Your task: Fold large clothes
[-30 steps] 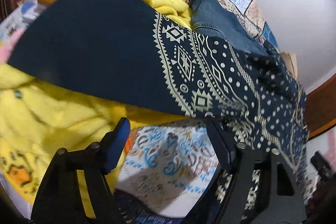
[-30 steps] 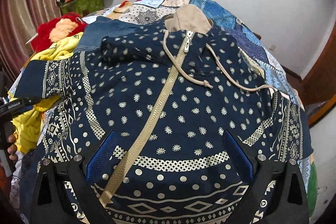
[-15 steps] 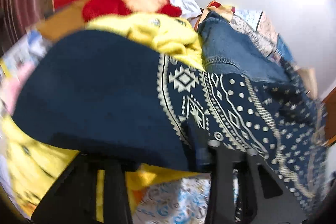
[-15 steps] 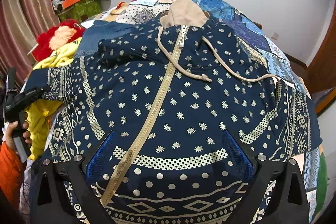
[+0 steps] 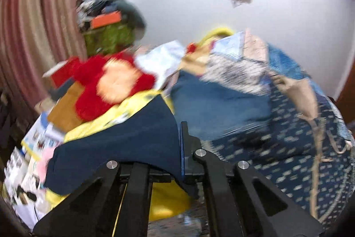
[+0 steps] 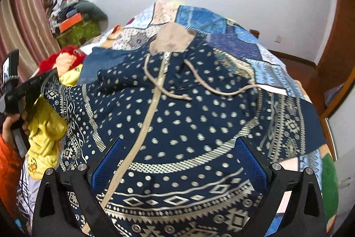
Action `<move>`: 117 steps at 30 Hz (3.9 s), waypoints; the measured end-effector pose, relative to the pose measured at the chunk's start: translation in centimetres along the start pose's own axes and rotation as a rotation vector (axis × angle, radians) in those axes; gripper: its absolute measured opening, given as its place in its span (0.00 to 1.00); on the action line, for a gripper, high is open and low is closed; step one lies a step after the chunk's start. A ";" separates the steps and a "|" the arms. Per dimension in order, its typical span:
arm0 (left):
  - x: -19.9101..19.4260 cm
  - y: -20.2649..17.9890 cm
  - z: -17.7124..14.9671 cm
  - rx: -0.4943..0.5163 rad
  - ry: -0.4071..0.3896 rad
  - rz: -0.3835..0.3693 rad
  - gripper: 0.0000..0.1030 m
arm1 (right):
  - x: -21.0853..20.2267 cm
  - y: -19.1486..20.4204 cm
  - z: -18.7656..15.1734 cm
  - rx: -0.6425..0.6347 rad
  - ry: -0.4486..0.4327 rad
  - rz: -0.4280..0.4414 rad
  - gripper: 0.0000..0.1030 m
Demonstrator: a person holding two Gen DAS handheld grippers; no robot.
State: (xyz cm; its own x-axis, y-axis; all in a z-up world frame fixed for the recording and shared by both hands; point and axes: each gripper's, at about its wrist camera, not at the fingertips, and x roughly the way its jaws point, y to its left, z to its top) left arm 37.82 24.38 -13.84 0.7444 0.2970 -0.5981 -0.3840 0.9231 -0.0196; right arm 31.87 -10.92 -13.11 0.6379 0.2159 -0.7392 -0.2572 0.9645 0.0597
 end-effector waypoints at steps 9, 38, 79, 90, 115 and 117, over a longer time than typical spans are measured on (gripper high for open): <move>-2.6 -13.5 -0.5 0.193 0.065 -0.271 0.02 | -3.0 -4.8 -0.4 0.070 -0.027 0.004 0.97; -1.3 -6.9 -8.9 0.033 0.458 -0.371 0.62 | -1.2 -5.2 -1.3 0.078 0.059 0.035 0.97; -8.5 -17.1 5.7 0.112 -0.025 -0.450 0.09 | -1.6 -8.0 -1.8 0.060 0.027 -0.022 0.97; -6.8 -34.7 -0.3 0.367 0.186 -0.659 0.09 | -4.5 -16.0 -3.6 0.185 0.014 -0.116 0.97; -8.1 -38.4 -8.1 0.543 0.439 -0.779 0.57 | -2.3 -26.0 -5.2 0.367 0.101 -0.187 0.97; -7.6 -37.1 -7.0 0.523 0.397 -0.748 0.60 | -1.8 -26.8 -4.9 0.380 0.108 -0.187 0.97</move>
State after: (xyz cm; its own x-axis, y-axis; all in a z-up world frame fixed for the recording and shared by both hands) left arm 42.65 -13.85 -14.18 0.4226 -0.4208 -0.8027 0.4702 0.8590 -0.2028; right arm 34.06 -37.89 -16.67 0.5638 0.0349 -0.8252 0.1537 0.9772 0.1463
